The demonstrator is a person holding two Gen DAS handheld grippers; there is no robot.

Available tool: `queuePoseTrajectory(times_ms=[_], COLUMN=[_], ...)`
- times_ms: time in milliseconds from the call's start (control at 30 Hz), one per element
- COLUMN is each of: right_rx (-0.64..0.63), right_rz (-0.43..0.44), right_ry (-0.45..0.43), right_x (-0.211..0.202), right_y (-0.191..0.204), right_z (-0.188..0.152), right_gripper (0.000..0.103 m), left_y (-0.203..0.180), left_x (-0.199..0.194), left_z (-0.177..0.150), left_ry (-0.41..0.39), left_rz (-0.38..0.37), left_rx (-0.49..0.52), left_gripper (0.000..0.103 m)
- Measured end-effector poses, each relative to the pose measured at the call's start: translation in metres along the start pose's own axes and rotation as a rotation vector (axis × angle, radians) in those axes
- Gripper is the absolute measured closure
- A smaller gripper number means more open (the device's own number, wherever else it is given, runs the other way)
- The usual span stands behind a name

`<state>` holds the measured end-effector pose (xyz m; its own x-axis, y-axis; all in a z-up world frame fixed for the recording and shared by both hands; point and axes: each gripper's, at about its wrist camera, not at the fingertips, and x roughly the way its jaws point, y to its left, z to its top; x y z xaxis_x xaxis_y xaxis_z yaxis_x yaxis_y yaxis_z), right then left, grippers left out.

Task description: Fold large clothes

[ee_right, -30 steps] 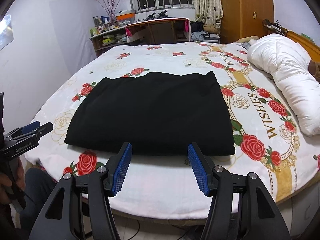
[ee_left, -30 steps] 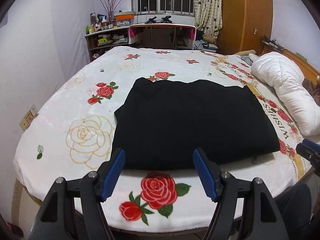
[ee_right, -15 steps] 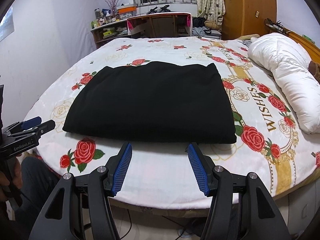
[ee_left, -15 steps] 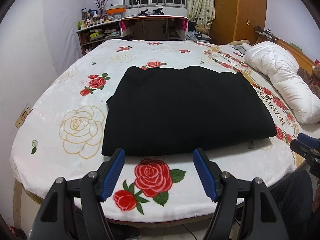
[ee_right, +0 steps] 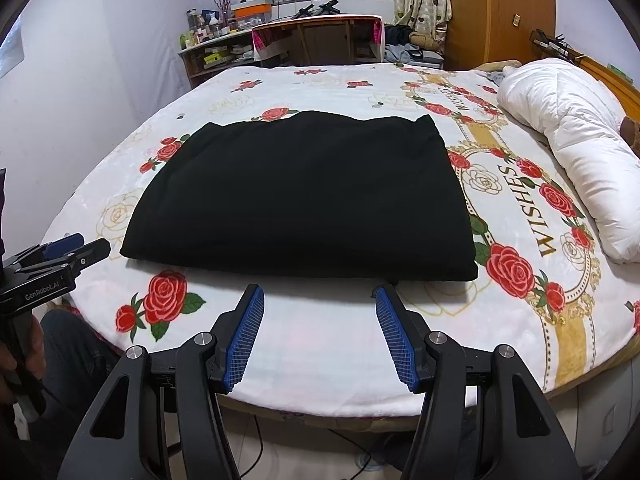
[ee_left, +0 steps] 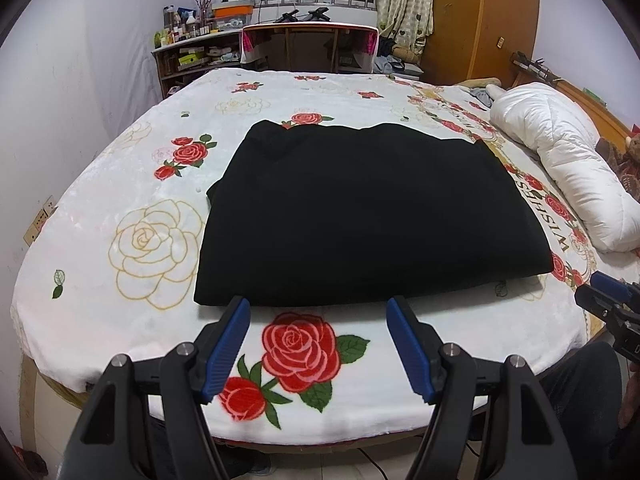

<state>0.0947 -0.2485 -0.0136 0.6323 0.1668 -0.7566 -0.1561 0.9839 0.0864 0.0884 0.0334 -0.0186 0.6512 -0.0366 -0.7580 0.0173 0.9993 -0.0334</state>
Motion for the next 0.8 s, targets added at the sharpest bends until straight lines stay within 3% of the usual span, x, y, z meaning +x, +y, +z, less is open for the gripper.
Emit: queuePoseTrajectory(times_ms=[800], right_rx=[-0.01], right_rz=[-0.005], right_ry=[0.005], right_x=[0.0034], right_y=[0.004], right_z=[-0.0005], right_gripper=[0.044], left_y=[-0.0026], left_x=[0.0016], left_z=[-0.003], left_ry=[0.01], left_rz=[-0.014], left_rx=[-0.018], left_gripper=[0.03])
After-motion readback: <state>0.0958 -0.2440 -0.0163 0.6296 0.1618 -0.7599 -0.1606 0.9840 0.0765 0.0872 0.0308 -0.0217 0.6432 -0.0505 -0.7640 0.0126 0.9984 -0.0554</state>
